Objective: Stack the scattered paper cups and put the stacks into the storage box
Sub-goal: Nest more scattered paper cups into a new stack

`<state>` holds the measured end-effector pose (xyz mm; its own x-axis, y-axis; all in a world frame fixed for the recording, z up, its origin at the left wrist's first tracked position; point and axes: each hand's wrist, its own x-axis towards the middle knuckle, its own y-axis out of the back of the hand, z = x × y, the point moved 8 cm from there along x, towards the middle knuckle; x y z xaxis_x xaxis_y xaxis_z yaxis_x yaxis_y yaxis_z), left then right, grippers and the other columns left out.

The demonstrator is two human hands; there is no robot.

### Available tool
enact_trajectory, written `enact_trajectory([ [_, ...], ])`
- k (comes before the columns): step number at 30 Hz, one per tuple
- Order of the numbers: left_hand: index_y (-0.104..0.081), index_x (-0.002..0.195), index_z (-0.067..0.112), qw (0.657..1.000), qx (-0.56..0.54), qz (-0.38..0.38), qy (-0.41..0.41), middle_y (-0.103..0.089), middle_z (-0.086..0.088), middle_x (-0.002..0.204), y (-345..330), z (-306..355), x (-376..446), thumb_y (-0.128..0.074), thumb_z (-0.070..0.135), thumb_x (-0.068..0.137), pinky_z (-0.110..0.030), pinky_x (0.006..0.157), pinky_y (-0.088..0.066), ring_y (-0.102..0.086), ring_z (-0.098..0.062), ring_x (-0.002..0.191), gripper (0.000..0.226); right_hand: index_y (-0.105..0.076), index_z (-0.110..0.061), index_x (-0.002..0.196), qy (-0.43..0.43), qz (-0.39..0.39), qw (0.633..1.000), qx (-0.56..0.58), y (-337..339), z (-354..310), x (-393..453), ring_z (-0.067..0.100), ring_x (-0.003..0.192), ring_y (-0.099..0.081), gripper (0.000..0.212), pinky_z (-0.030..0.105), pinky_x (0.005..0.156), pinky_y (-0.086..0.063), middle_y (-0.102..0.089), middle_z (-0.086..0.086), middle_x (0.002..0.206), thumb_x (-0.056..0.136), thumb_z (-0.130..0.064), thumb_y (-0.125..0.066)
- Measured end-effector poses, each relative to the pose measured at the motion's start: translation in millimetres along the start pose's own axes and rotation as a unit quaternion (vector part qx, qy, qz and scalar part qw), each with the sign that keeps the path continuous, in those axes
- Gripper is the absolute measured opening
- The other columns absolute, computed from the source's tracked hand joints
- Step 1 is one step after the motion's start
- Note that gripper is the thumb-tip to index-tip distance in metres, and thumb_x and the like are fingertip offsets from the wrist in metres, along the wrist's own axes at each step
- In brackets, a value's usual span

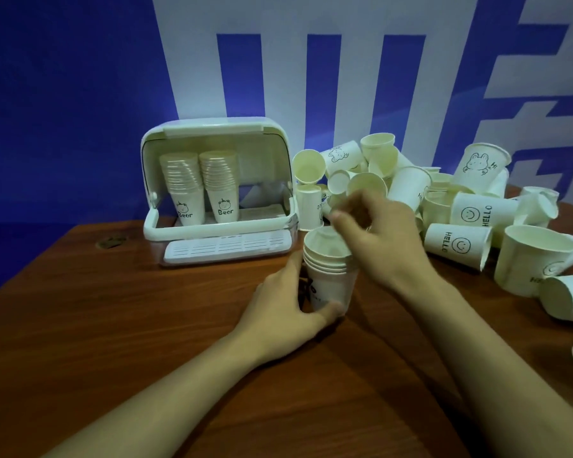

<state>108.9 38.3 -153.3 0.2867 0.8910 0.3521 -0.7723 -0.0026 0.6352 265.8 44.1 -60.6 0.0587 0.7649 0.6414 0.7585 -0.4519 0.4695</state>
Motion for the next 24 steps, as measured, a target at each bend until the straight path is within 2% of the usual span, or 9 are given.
enact_trajectory([
  [2,-0.044,0.14,0.047,1.0,0.001,-0.002,-0.002,-0.069,0.021,0.121,-0.1,-0.1,0.0,-0.076,0.066,0.072,-0.036,0.094,-0.058,-0.066,0.001,0.108,0.077,-0.069,-0.018,0.091,0.009,-0.023,0.999,-0.044,-12.3,3.9,-0.9,0.015,0.077,-0.062,0.012,0.042,0.077,-0.054,-0.068,-0.005,0.084,0.088,-0.028,-0.065],
  [7,-0.044,0.141,0.047,1.0,0.007,0.006,-0.014,-0.069,0.023,0.122,1.3,1.4,1.1,-0.079,0.06,0.076,-0.031,0.091,-0.056,-0.065,0.003,0.107,0.076,-0.067,-0.021,0.088,-0.016,0.036,0.999,-0.013,11.4,19.7,4.5,0.011,0.078,-0.063,0.032,0.035,0.073,-0.049,-0.069,-0.008,0.079,0.098,-0.048,-0.054],
  [9,-0.042,0.144,0.048,1.0,0.007,-0.001,-0.017,-0.066,0.025,0.127,0.7,1.3,0.5,-0.08,0.059,0.078,-0.028,0.093,-0.055,-0.063,0.005,0.111,0.077,-0.067,-0.024,0.1,-0.066,0.022,0.996,-0.064,15.6,45.7,5.3,0.02,0.093,-0.064,0.033,0.042,0.084,-0.051,-0.071,-0.002,0.095,0.101,-0.048,-0.045],
  [11,-0.041,0.144,0.048,1.0,0.005,-0.001,-0.018,-0.065,0.027,0.129,0.8,2.1,-0.1,-0.079,0.062,0.077,-0.027,0.094,-0.055,-0.062,0.006,0.113,0.078,-0.065,-0.028,0.117,-0.107,-0.06,0.979,-0.164,3.9,67.4,1.1,0.029,0.111,-0.061,0.038,0.048,0.094,-0.048,-0.069,0.003,0.115,0.101,-0.05,-0.039],
  [13,-0.041,0.144,0.049,1.0,0.001,-0.002,-0.019,-0.065,0.027,0.129,0.7,3.3,-0.6,-0.078,0.063,0.076,-0.026,0.094,-0.054,-0.062,0.006,0.114,0.078,-0.07,-0.025,0.109,-0.117,-0.079,0.96,-0.242,0.5,73.6,-1.8,0.033,0.11,-0.06,0.04,0.046,0.087,-0.049,-0.069,0.007,0.111,0.098,-0.054,-0.044],
  [15,-0.041,0.143,0.05,1.0,0.001,-0.004,-0.017,-0.065,0.027,0.129,0.6,3.6,-0.7,-0.078,0.062,0.076,-0.024,0.093,-0.054,-0.062,0.007,0.113,0.078,-0.069,-0.019,0.089,-0.14,-0.009,0.956,-0.257,16.6,74.4,0.5,0.034,0.102,-0.061,0.044,0.042,0.078,-0.051,-0.066,0.008,0.098,0.087,-0.062,-0.059],
  [17,-0.041,0.143,0.051,1.0,0.003,-0.006,-0.017,-0.064,0.028,0.129,0.8,3.9,-0.1,-0.078,0.062,0.076,-0.02,0.091,-0.052,-0.061,0.008,0.113,0.077,-0.061,-0.013,0.104,-0.2,0.02,0.941,-0.271,30.5,87.2,-0.6,0.037,0.108,-0.058,0.062,0.045,0.082,-0.05,-0.061,0.011,0.109,0.074,-0.067,-0.074],
  [19,-0.04,0.143,0.052,1.0,0.006,-0.002,-0.019,-0.064,0.029,0.128,1.5,2.9,1.3,-0.079,0.06,0.077,-0.019,0.092,-0.052,-0.061,0.008,0.113,0.076,-0.048,-0.008,0.123,-0.272,-0.02,0.922,-0.275,32.5,110.6,-5.7,0.04,0.114,-0.057,0.086,0.047,0.086,-0.049,-0.057,0.016,0.121,0.069,-0.067,-0.08],
  [24,-0.041,0.14,0.053,1.0,0.007,-0.005,-0.009,-0.066,0.028,0.127,0.7,1.1,-0.4,-0.08,0.059,0.078,-0.024,0.093,-0.053,-0.062,0.007,0.113,0.073,-0.052,-0.011,0.11,-0.329,-0.084,0.909,-0.24,18.8,134.9,-15.3,0.035,0.097,-0.065,0.075,0.04,0.077,-0.052,-0.066,0.009,0.104,0.062,-0.066,-0.07],
])
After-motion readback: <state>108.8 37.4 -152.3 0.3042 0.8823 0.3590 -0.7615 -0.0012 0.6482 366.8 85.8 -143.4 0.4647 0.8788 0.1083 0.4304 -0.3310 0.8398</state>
